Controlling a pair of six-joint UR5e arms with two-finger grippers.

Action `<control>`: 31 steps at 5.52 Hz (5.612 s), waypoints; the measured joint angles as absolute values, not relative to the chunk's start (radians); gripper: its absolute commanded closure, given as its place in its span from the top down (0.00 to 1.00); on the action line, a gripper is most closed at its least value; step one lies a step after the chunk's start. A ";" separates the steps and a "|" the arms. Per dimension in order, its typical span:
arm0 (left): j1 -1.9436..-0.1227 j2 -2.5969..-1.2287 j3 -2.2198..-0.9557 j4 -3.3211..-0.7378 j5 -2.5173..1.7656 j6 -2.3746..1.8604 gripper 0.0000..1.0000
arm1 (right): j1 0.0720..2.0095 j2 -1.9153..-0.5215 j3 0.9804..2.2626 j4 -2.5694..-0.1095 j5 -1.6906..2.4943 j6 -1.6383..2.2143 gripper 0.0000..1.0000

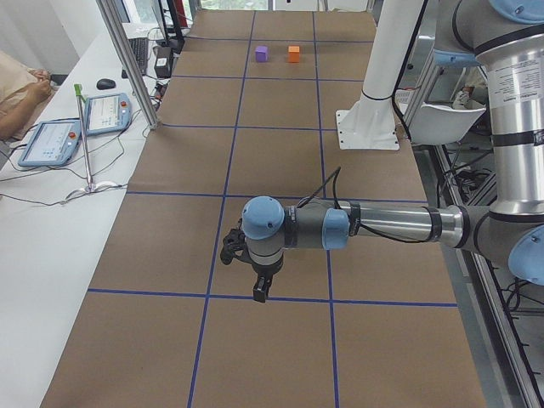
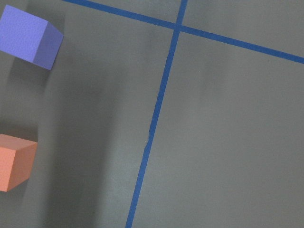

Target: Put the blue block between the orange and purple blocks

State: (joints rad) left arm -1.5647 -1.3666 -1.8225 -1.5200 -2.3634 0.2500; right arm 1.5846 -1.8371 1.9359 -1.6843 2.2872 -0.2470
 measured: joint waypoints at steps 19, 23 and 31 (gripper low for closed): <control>-0.794 -1.338 -1.745 -2.325 -2.033 -0.763 0.58 | 1.584 -1.822 1.841 -1.305 2.353 -0.140 1.00; -0.774 -1.347 -1.778 -2.321 -2.023 -0.755 0.00 | 1.584 -1.824 1.839 -1.305 2.352 -0.140 1.00; -0.560 -2.409 -1.441 -1.611 -1.966 -1.084 0.19 | 1.583 -1.821 1.839 -1.307 2.352 -0.137 1.00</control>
